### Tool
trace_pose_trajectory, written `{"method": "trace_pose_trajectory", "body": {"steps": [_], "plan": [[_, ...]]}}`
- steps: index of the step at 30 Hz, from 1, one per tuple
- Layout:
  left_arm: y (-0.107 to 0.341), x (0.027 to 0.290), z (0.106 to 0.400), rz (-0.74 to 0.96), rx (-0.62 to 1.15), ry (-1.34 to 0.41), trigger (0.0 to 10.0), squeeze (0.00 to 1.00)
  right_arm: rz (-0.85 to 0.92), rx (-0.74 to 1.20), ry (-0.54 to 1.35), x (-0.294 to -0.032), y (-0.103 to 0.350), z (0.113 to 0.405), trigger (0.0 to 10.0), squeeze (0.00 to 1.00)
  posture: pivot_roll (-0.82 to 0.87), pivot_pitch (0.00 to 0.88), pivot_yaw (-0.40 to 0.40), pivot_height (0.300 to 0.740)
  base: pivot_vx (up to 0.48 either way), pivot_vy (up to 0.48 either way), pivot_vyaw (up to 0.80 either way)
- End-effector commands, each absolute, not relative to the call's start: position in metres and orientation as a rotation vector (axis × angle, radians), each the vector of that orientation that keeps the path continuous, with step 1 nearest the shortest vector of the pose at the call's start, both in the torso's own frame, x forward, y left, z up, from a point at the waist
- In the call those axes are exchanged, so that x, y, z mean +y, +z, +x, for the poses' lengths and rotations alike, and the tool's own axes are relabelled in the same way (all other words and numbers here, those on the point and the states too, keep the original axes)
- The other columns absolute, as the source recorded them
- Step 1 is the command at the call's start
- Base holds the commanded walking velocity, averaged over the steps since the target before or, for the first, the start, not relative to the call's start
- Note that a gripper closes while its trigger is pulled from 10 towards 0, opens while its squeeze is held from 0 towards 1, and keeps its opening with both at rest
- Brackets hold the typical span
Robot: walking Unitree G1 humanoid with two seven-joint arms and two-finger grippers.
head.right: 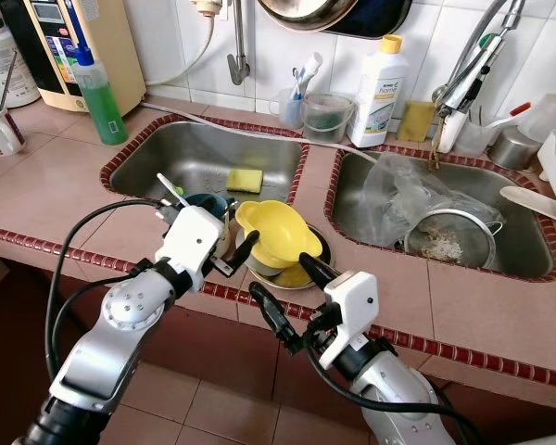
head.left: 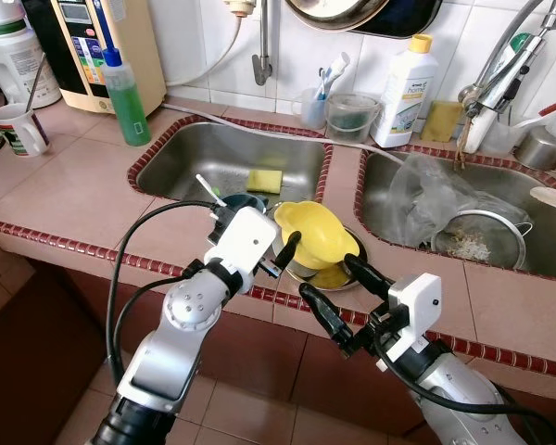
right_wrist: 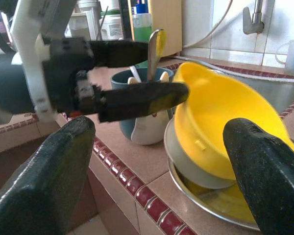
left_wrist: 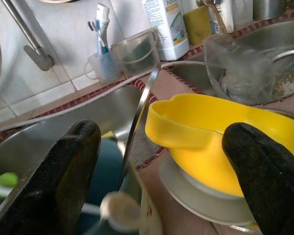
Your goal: Kitchen organization
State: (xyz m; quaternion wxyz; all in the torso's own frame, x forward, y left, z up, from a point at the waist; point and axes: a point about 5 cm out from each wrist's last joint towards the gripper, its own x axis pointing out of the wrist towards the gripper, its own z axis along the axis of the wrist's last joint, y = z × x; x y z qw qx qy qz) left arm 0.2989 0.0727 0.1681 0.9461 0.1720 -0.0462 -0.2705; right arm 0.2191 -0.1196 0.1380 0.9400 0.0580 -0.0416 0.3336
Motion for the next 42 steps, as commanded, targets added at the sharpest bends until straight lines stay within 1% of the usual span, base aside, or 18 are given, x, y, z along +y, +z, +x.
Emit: {"method": "trace_pose_trajectory", "body": {"steps": [1,2,3,4,5,6,7,24,33,42], "plan": [[0.168,0.069,0.301,0.366,-0.077,-0.559,9.1,0.0,0.108,-0.097,0.682,-0.119,0.142,0.217,10.0,0.0,-0.04,0.045,0.015,0.74,0.0,0.0,0.0],[0.17,0.068,0.303,0.367,-0.08,-0.559,4.8,0.0,0.109,-0.098,0.679,-0.118,0.143,0.217,10.0,0.0,-0.04,0.045,0.018,0.74,0.0,0.0,0.0],[0.172,0.068,0.304,0.372,-0.084,-0.554,4.5,0.0,0.109,-0.098,0.678,-0.118,0.143,0.217,10.0,0.0,-0.04,0.045,0.02,0.74,0.0,0.0,0.0],[0.174,0.068,0.306,0.368,-0.089,-0.553,2.4,0.0,0.109,-0.099,0.677,-0.118,0.143,0.217,10.0,0.0,-0.04,0.045,0.02,0.74,0.0,0.0,0.0],[0.175,0.067,0.306,0.365,-0.091,-0.553,2.4,0.0,0.109,-0.099,0.676,-0.118,0.143,0.216,10.0,0.0,-0.04,0.044,0.02,0.74,0.0,0.0,0.0],[0.177,0.067,0.307,0.367,-0.097,-0.552,0.5,0.0,0.11,-0.1,0.674,-0.118,0.142,0.217,10.0,0.0,-0.04,0.044,0.021,0.74,0.0,0.0,0.0],[0.179,0.067,0.309,0.369,-0.103,-0.553,0.0,0.0,0.111,-0.1,0.672,-0.117,0.142,0.216,10.0,0.0,-0.04,0.044,0.022,0.74,0.0,0.0,0.0],[0.18,0.076,0.309,0.381,-0.096,-0.541,0.0,0.0,0.109,-0.097,0.669,-0.115,0.141,0.216,10.0,0.0,-0.03,0.039,0.02,0.74,0.0,0.0,0.0],[0.179,0.087,0.313,0.396,-0.087,-0.5,0.0,0.0,0.101,-0.092,0.68,-0.114,0.139,0.217,10.0,0.0,-0.03,0.029,0.015,0.74,0.0,0.0,0.0],[0.178,0.087,0.311,0.399,-0.084,-0.503,0.0,0.0,0.081,-0.088,0.697,-0.111,0.137,0.218,10.0,0.0,-0.02,0.02,0.015,0.74,0.0,0.0,0.0]]}}
